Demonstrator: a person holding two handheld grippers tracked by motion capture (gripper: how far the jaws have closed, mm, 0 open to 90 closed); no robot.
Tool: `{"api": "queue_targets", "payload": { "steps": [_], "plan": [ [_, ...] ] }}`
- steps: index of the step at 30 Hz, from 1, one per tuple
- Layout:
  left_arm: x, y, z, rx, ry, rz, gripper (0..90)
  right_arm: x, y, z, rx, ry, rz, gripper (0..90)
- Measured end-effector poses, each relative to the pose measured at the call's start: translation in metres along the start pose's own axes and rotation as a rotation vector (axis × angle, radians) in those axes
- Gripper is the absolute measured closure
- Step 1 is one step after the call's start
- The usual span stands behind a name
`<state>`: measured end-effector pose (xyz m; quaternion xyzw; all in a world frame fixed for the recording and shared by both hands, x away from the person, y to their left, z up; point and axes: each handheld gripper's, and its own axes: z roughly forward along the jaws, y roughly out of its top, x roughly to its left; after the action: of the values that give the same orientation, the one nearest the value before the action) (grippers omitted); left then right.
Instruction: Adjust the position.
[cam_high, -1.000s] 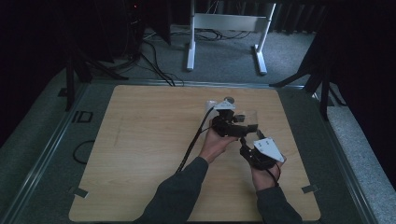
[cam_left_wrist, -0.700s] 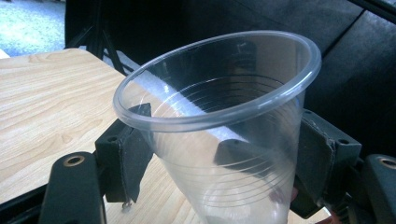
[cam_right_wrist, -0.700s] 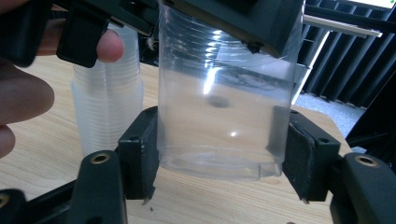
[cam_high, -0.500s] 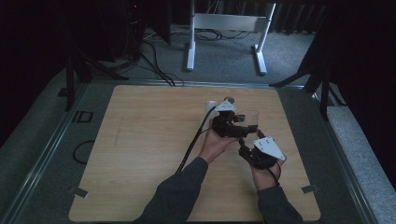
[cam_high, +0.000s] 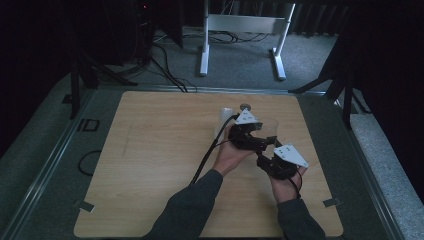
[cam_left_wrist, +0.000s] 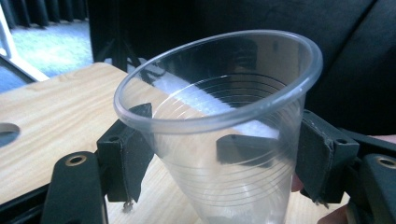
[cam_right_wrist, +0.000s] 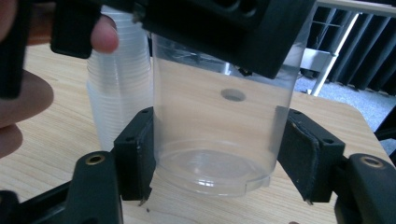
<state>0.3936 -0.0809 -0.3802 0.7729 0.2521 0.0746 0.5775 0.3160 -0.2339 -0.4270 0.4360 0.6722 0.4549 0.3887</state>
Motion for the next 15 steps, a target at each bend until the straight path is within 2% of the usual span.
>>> {"api": "queue_targets", "payload": {
  "steps": [1, 3, 5, 15],
  "plan": [
    [0.0, 0.0, 0.0, 0.0, 0.0, 0.0, 27.4, 0.0, 0.0, 0.0, 0.0, 0.0, 0.0, 34.5],
    [-0.0043, 0.0002, 0.0003, 0.006, 0.005, 0.031, 27.4, -0.0006, -0.0002, 0.0012, 0.01, 0.007, 0.013, 38.2],
    [-0.0045, 0.0001, 0.0005, 0.005, 0.006, 0.032, 27.4, -0.0012, -0.0005, 0.0018, 0.009, 0.003, 0.015, 39.7],
    [-0.0008, -0.0016, 0.0017, -0.002, -0.028, -0.019, 26.5, -0.0007, -0.0023, 0.0014, -0.004, -0.006, 0.017, 40.9]
  ]
}}
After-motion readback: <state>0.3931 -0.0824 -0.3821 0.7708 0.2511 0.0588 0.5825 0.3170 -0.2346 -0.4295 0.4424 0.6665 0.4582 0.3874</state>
